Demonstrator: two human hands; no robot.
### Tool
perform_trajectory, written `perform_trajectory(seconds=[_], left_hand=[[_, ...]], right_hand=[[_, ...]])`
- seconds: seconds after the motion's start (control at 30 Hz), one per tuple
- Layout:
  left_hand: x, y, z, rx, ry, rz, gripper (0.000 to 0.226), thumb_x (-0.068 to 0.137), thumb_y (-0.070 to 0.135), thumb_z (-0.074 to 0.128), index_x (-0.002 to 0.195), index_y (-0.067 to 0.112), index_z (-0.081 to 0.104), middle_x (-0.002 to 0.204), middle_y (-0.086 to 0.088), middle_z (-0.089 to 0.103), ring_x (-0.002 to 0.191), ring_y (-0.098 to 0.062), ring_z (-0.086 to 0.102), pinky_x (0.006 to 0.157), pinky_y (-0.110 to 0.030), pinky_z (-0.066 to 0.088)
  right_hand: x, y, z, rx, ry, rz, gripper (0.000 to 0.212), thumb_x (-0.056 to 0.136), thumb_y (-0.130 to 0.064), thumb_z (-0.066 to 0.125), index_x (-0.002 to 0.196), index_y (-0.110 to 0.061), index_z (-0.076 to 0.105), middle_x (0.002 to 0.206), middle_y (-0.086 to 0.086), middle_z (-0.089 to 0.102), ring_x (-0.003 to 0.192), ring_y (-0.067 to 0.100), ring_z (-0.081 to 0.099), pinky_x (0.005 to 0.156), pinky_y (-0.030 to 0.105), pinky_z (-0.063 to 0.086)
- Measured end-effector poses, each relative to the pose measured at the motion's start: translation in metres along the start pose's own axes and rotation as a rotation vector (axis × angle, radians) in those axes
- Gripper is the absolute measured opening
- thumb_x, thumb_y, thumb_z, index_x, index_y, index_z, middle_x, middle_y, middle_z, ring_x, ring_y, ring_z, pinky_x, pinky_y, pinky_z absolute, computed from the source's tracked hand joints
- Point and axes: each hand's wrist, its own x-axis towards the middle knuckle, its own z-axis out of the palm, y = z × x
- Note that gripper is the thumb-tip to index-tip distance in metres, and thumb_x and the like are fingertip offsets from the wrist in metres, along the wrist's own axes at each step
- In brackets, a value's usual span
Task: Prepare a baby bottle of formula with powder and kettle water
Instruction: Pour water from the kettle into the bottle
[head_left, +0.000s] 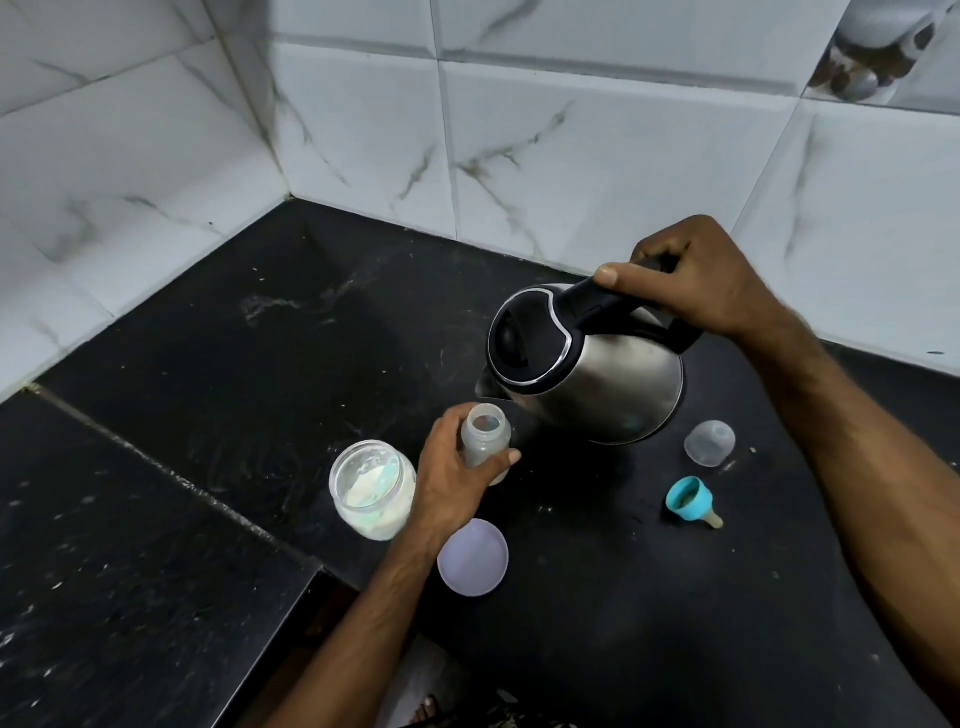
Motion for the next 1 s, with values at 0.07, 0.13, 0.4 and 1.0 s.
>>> perform_trajectory(seconds=[0.07, 0.13, 0.4, 1.0], left_hand=[[0.002, 0.003, 0.002, 0.001, -0.005, -0.001, 0.059, 0.062, 0.045, 0.083, 0.114, 0.036, 0.058, 0.119, 0.005, 0.063, 0.11, -0.014, 0.061, 0.095, -0.044, 0.054], [0.005, 0.004, 0.005, 0.013, -0.013, -0.002, 0.061, 0.059, 0.05, 0.081, 0.114, 0.036, 0.058, 0.118, 0.004, 0.063, 0.11, -0.015, 0.061, 0.095, -0.045, 0.054], [0.011, 0.005, 0.015, 0.066, -0.071, -0.024, 0.063, 0.063, 0.046, 0.084, 0.119, 0.037, 0.054, 0.121, 0.007, 0.061, 0.111, -0.015, 0.061, 0.096, -0.045, 0.053], [0.016, 0.009, 0.023, 0.074, -0.129, -0.049, 0.061, 0.075, 0.021, 0.085, 0.122, 0.025, 0.047, 0.118, 0.006, 0.057, 0.107, -0.013, 0.058, 0.089, -0.027, 0.05]], right_hand=[[0.0, -0.002, -0.004, -0.028, -0.006, -0.009, 0.094, 0.07, -0.075, 0.065, 0.058, 0.015, 0.041, 0.054, 0.029, 0.029, 0.054, 0.035, 0.025, 0.051, 0.042, 0.023], [-0.001, -0.004, -0.007, -0.053, -0.008, -0.009, 0.088, 0.071, -0.07, 0.066, 0.056, 0.012, 0.038, 0.054, 0.026, 0.025, 0.054, 0.031, 0.023, 0.051, 0.04, 0.022], [-0.005, -0.006, -0.017, -0.113, -0.035, 0.006, 0.083, 0.068, -0.071, 0.066, 0.054, 0.005, 0.036, 0.051, 0.009, 0.024, 0.051, 0.019, 0.024, 0.052, 0.034, 0.021], [-0.004, -0.018, -0.02, -0.24, -0.069, 0.028, 0.084, 0.067, -0.077, 0.066, 0.055, 0.002, 0.042, 0.051, 0.011, 0.027, 0.051, 0.015, 0.026, 0.052, 0.032, 0.022]])
